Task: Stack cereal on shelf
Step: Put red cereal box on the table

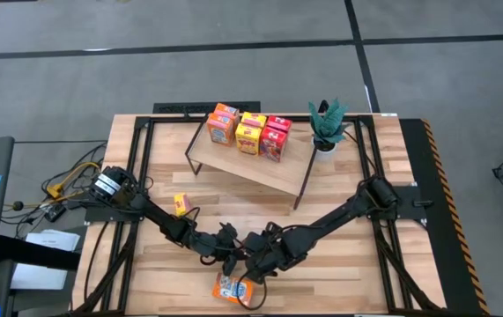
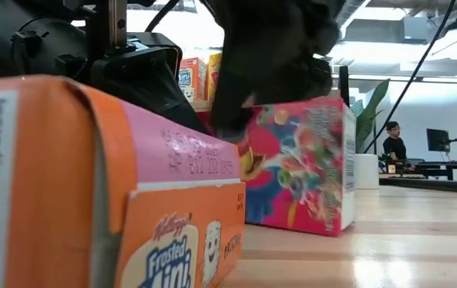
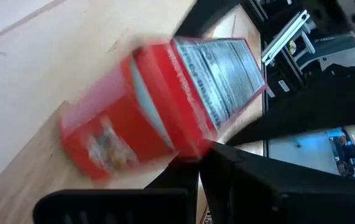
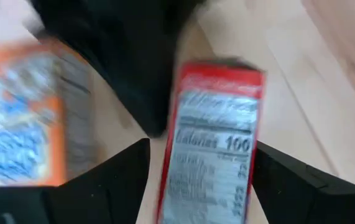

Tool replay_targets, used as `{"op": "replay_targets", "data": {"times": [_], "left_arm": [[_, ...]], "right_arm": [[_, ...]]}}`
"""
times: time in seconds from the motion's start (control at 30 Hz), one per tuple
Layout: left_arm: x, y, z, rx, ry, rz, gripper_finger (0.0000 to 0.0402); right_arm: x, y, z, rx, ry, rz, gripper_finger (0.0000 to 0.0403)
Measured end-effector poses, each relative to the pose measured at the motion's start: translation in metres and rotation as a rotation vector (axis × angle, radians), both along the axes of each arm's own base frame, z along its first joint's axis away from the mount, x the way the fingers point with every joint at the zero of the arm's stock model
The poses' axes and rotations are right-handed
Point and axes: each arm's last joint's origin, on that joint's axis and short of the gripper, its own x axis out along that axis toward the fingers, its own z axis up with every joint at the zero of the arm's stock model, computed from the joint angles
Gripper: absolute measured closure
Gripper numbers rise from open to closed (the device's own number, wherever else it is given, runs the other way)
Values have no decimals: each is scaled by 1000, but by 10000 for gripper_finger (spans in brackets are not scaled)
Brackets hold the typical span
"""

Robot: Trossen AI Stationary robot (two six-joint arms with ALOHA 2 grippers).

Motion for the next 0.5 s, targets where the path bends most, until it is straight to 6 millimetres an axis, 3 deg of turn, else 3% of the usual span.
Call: {"op": "replay_targets", "data": {"times": [0.2, 0.5], "left_arm": [[0, 0, 0, 0, 1, 0, 401], [0, 0, 1, -4, -8, 2, 401]], "right_arm": [[-1, -3, -3, -14, 23, -12, 148], [-10, 9, 4, -123, -51, -48, 235]]}}
